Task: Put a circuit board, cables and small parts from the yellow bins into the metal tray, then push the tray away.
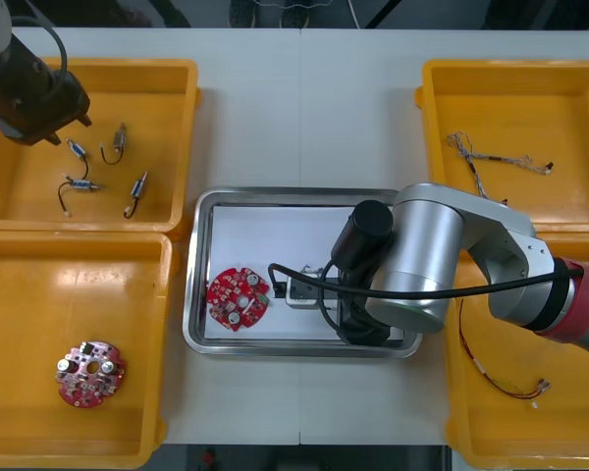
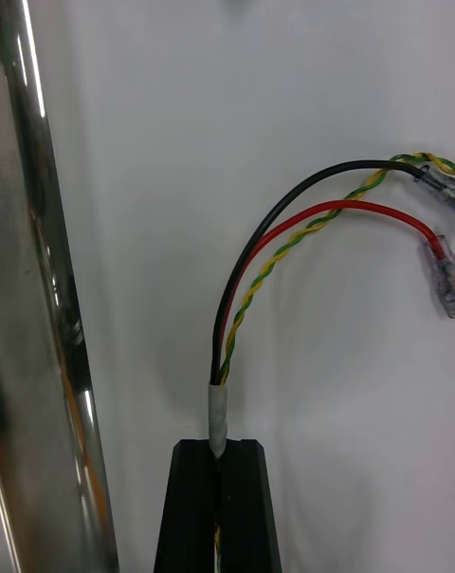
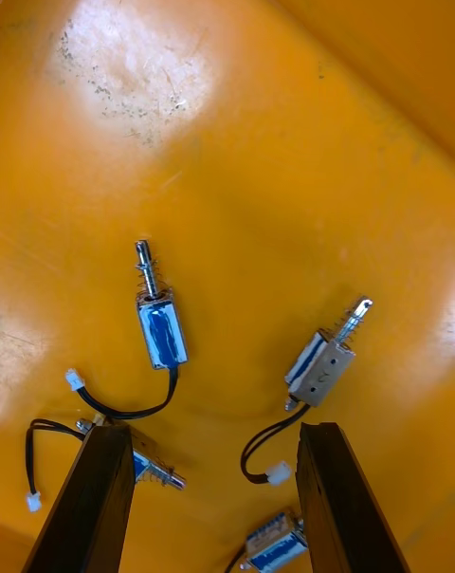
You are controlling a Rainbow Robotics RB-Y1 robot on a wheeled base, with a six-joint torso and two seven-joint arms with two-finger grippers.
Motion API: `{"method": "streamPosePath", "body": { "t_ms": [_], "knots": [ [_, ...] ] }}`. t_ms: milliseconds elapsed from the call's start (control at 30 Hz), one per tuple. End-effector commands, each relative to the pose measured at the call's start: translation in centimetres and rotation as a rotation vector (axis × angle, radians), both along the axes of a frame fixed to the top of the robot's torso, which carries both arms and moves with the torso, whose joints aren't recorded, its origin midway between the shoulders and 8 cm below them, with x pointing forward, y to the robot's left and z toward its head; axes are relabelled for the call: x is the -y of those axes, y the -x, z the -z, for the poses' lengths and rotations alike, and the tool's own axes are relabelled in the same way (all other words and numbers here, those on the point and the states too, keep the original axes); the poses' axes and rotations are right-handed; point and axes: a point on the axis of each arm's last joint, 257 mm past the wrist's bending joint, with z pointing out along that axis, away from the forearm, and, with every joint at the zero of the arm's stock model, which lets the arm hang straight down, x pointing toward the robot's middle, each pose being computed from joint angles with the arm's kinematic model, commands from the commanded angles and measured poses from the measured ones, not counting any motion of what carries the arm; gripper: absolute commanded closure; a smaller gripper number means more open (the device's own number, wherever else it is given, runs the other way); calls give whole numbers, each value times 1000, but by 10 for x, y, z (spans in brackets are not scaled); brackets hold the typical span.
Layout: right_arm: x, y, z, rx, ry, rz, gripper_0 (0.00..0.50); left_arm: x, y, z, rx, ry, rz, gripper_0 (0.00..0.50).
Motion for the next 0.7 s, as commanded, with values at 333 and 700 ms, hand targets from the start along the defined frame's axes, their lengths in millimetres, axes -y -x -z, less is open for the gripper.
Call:
{"method": "streamPosePath", "body": {
  "t_ms": [333, 700],
  "knots": [
    [-17, -4, -10, 37, -28, -14, 28, 2, -19, -9, 45, -14, -18, 0],
    [-18, -7, -13, 43, -35, -11, 0, 4, -27, 12, 48, -31, -11, 0]
  ]
}}
